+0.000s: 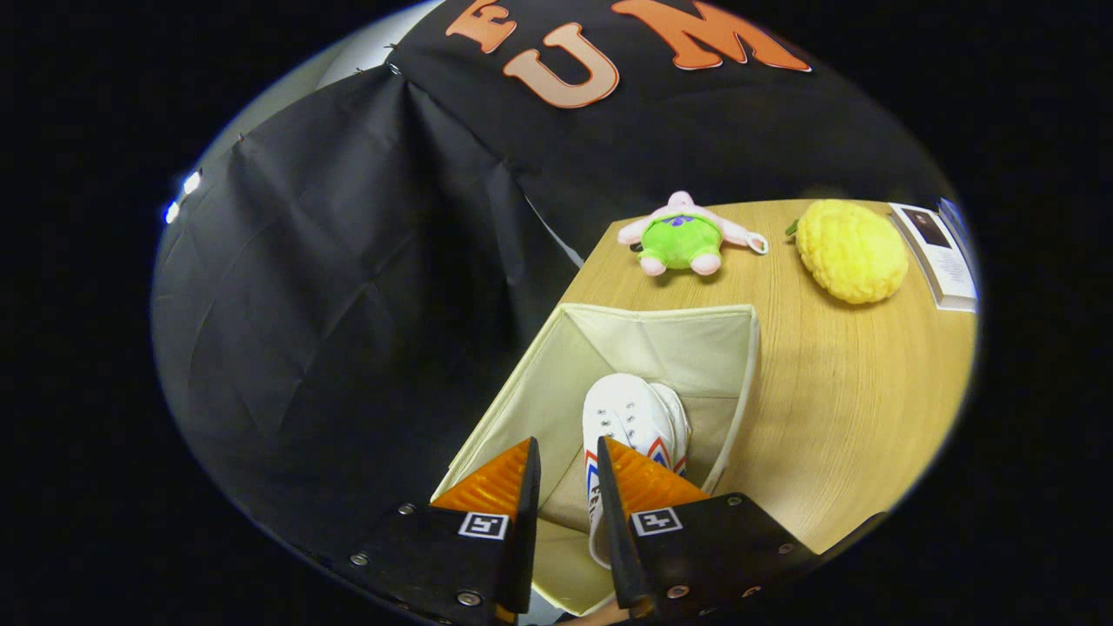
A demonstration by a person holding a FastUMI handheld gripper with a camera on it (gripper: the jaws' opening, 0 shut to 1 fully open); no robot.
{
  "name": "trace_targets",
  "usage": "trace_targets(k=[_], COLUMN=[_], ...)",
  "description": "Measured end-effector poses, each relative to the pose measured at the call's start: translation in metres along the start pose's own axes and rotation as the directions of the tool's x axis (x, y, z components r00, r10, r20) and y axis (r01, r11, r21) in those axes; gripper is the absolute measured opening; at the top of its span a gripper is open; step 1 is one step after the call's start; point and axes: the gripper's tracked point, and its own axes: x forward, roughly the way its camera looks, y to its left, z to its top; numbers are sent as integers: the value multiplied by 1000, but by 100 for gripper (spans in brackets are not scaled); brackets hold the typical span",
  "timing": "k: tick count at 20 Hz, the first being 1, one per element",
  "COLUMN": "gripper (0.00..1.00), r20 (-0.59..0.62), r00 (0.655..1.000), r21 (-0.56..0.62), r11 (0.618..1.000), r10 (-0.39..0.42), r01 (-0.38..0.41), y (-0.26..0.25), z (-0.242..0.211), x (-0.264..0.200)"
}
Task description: Open the storage box then place both shoes into the box .Put the left shoe in first, then the right shoe, with the right side of both shoes facing outward in a uniform manner.
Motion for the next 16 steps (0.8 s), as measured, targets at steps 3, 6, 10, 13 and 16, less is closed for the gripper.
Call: trace_targets(k=[3,6,10,13,16], gripper=[54,74,89,94,95], r20=[58,109,300,437,550], r00=[998,994,954,898,832], r21=[-49,-89,-149,-178,-181], r11=[999,996,987,975,963], r10=[-5,14,-16,-46,-70], r01=[8,-5,63,136,201], y=[-4,-3,-20,-33,-49], z=[6,12,49,73,92], x=[-10,-29,-70,-120,-170])
